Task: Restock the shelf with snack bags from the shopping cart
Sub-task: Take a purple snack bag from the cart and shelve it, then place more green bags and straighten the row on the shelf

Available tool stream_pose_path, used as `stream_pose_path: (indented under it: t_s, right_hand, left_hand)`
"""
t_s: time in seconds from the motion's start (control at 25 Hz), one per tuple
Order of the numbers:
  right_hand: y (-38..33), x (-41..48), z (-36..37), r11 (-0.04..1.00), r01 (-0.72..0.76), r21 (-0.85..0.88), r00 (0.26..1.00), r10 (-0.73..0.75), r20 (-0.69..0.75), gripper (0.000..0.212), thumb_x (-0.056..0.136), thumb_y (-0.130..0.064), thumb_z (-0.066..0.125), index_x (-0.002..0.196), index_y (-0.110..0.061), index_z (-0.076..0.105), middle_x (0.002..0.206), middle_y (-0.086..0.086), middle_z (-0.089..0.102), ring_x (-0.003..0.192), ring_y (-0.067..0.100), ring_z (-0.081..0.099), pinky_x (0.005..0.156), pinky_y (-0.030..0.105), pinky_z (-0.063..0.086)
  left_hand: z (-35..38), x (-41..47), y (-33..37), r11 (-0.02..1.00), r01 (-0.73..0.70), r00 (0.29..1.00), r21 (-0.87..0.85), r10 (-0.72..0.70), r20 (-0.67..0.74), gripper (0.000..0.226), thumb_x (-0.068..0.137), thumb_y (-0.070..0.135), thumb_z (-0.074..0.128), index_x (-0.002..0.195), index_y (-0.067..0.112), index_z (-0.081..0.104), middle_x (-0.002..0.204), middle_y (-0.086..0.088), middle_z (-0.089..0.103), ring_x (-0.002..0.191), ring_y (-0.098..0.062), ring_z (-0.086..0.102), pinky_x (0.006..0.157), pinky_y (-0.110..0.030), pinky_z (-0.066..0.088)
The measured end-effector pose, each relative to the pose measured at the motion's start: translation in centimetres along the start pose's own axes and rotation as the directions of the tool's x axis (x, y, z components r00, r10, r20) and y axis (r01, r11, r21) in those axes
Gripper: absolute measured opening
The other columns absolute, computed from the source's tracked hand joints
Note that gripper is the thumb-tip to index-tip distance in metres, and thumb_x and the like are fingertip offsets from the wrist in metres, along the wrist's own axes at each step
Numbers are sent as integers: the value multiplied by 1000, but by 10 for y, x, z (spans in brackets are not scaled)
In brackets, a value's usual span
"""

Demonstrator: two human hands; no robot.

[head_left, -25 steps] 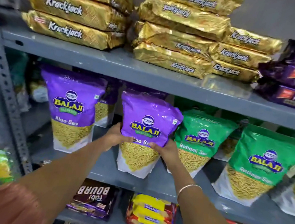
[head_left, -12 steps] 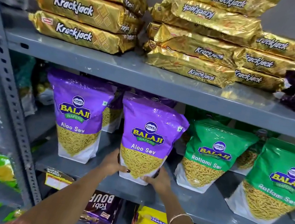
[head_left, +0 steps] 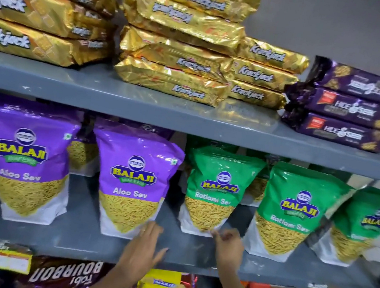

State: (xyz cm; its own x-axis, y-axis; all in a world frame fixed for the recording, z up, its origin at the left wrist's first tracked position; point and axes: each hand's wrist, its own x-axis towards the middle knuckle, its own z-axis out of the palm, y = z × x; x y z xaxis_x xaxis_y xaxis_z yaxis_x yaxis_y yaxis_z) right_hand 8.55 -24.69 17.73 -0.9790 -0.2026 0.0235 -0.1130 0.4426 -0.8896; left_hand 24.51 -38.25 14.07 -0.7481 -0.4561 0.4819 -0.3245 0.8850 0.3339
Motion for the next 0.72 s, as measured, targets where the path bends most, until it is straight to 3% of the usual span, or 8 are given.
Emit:
stream_pose_path:
  t_s: [0.04, 0.12, 0.24, 0.36, 0.44, 0.52, 0.6, 0.72]
  right_hand:
    - [7, 18, -7, 999, -6, 50, 1000, 5, 22, 36, 69, -19, 76, 91, -7, 50, 86, 12, 59, 93, 34, 60, 69, 31, 39]
    - [14, 49, -9, 996, 22, 87, 974, -41, 224, 67, 62, -15, 80, 116, -5, 42, 109, 9, 54, 110, 29, 53, 86, 37, 44]
    - [28, 86, 6, 988, 15, 156, 903, -80, 422, 85, 55, -21, 82, 127, -12, 36, 128, 7, 50, 122, 25, 45, 101, 44, 42]
    - [34, 92, 10, 988, 29, 151, 876, -98, 472, 46, 67, -18, 78, 100, -20, 46, 90, -14, 46, 95, 13, 45, 73, 19, 40]
    - [41, 87, 5, 988, 14, 155, 876, -87, 474, 51, 67, -22, 78, 101, -19, 40, 85, -19, 39, 97, 16, 39, 70, 17, 37]
    - [48, 76, -3, 992, 15, 122, 889, -69, 452, 68, 66, -26, 79, 119, -5, 42, 102, -2, 54, 107, 21, 45, 83, 26, 40]
    - [44, 64, -11, 994, 30, 101, 891, -72, 449, 85, 65, -29, 78, 133, -4, 34, 132, 15, 52, 124, 30, 45, 93, 32, 38]
    - [31, 54, -24, 994, 95, 61, 885, -113, 452, 84, 66, -29, 78, 134, -5, 34, 136, 9, 49, 127, 26, 42, 99, 35, 38]
  left_hand:
    - [13, 20, 15, 995, 38, 999, -89, -36, 27, 52, 71, 38, 70, 113, 16, 48, 112, -3, 57, 107, -25, 63, 97, -26, 36]
    - [29, 59, 31, 869, 334, 939, -364, -276, 204, 73, 71, 26, 74, 132, 6, 39, 134, -13, 49, 129, -28, 44, 109, -34, 31]
    - [47, 101, 35, 620, 569, 821, -541, -395, 411, 79, 55, 23, 83, 121, 2, 46, 127, -22, 54, 121, -35, 50, 97, -38, 41]
    - [56, 107, 39, 634, 598, 801, -491, -457, 386, 63, 51, 25, 82, 103, 3, 53, 110, -25, 64, 105, -36, 60, 86, -42, 48]
    - [58, 99, 42, 635, 605, 796, -480, -481, 368, 73, 47, 32, 80, 109, 3, 55, 112, -20, 66, 106, -33, 61, 89, -47, 51]
    - [60, 89, 44, 673, 595, 802, -438, -462, 380, 71, 50, 30, 83, 109, 2, 55, 111, -21, 66, 105, -35, 61, 89, -49, 50]
    - [55, 85, 46, 687, 595, 799, -416, -446, 404, 69, 54, 27, 84, 111, 2, 54, 114, -21, 65, 107, -34, 61, 90, -48, 50]
    - [40, 79, 66, 671, 599, 797, -437, -448, 404, 87, 59, 21, 84, 130, 4, 38, 133, -18, 51, 123, -32, 48, 102, -42, 43]
